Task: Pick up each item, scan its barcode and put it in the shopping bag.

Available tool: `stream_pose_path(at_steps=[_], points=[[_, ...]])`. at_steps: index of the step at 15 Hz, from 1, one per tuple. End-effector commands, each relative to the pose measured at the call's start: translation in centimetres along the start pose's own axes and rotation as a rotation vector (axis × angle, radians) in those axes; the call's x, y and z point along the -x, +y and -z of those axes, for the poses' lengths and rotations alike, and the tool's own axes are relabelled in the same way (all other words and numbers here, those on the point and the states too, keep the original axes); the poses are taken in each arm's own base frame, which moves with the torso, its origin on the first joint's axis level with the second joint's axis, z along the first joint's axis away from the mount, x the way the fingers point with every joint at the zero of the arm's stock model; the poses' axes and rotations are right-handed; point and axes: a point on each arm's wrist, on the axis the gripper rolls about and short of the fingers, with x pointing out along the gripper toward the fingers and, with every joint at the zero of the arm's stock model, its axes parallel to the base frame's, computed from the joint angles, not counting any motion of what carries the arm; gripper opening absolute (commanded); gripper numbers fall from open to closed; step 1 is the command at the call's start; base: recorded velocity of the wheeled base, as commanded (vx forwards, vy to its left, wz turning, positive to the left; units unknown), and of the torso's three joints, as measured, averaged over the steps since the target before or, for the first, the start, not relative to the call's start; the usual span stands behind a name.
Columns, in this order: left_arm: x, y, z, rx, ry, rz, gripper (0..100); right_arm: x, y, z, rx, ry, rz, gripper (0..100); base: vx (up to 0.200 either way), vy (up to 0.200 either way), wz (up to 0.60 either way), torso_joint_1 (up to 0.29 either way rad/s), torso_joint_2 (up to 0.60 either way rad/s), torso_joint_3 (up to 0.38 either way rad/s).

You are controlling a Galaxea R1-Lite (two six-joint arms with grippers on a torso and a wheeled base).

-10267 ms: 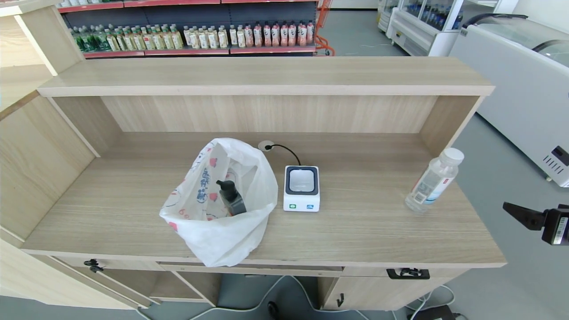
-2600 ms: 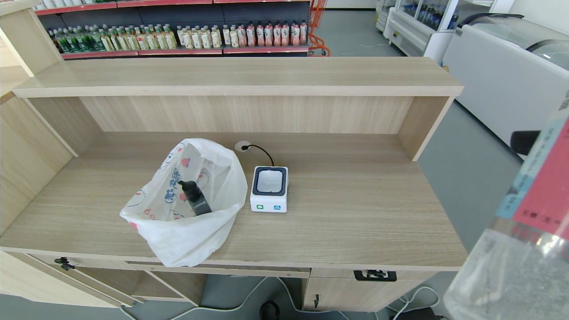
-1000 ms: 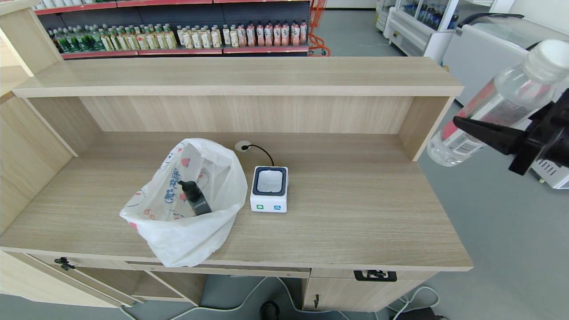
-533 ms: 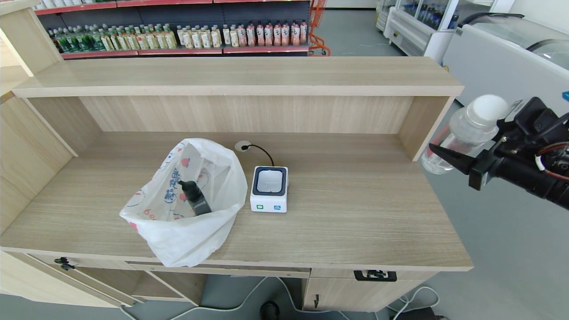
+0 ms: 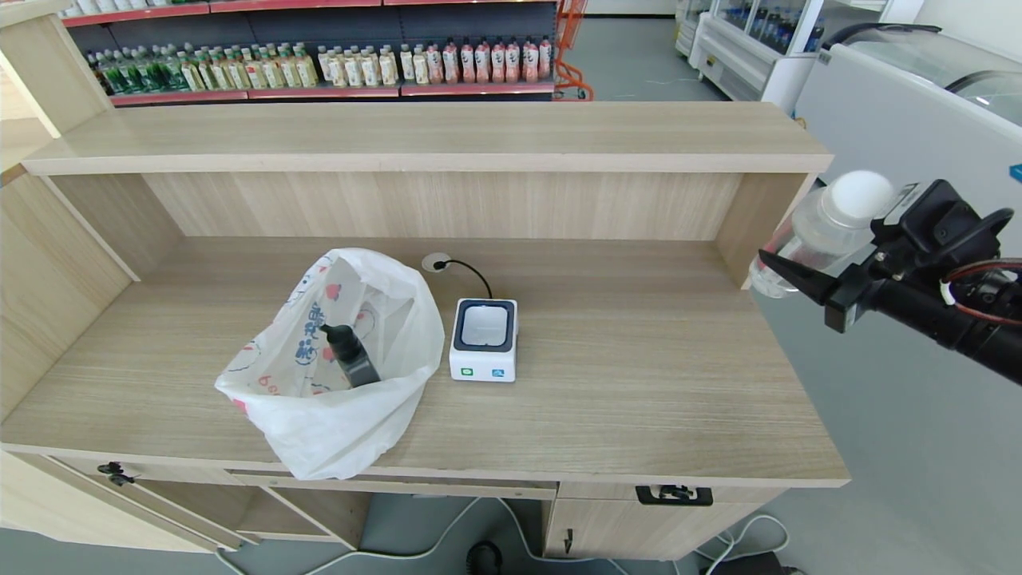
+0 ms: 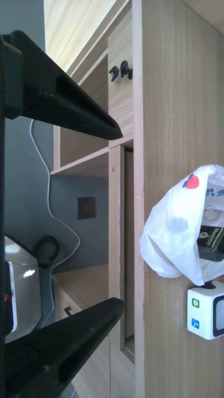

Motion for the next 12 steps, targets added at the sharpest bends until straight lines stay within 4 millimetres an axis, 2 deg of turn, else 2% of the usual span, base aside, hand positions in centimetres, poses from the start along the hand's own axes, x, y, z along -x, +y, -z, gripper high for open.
stream_pose_path(at_steps=[1,4,12], points=[[0.0,0.0,0.0,0.001,0.002,0.0,100,0.2,-0.1,-0.2,0.004,-0.005,0.006,0,0.0,0.0,0.0,0.0,0.0,0.0],[0.0,0.0,0.0,-0.005,0.0,0.0,100,0.2,-0.2,-0.4,0.015,-0.007,0.014,0,0.0,0.0,0.0,0.0,0.0,0.0],[0.0,0.0,0.0,-0.005,0.0,0.0,100,-0.8,0.5,-0.8,0.024,-0.019,0.001,0,0.0,0.2,0.0,0.005,0.0,0.001]])
